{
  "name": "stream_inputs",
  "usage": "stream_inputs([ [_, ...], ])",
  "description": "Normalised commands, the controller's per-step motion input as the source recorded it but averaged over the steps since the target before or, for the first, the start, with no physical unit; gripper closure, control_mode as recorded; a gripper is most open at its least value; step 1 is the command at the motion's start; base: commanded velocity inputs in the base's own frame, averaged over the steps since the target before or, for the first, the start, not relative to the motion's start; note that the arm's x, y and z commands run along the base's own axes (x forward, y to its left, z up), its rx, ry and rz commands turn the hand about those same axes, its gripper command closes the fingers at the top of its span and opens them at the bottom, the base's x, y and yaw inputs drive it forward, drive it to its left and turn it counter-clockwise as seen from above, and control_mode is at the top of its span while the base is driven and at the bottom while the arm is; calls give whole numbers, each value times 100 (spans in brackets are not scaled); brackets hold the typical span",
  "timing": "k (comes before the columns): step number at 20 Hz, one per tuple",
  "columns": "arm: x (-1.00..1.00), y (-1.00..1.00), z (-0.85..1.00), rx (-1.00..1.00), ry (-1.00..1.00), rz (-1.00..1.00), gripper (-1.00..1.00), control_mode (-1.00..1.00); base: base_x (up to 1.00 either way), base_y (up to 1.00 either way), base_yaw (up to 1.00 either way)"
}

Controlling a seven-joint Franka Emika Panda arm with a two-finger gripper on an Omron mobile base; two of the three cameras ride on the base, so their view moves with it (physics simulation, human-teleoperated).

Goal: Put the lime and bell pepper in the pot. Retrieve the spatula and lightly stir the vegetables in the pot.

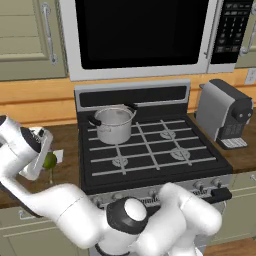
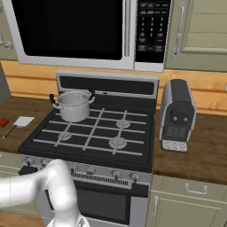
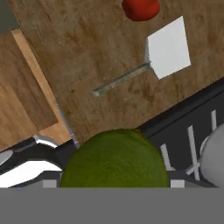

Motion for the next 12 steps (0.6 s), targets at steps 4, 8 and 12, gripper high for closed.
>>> stream_inputs([
  [4, -37, -100, 93, -26, -17, 22, 100, -100, 0, 0, 0],
  [8, -11, -100, 74, -12, -8, 15, 100, -100, 0, 0, 0],
  [12, 10, -100, 44, -1, 0, 9, 100, -100, 0, 0, 0],
])
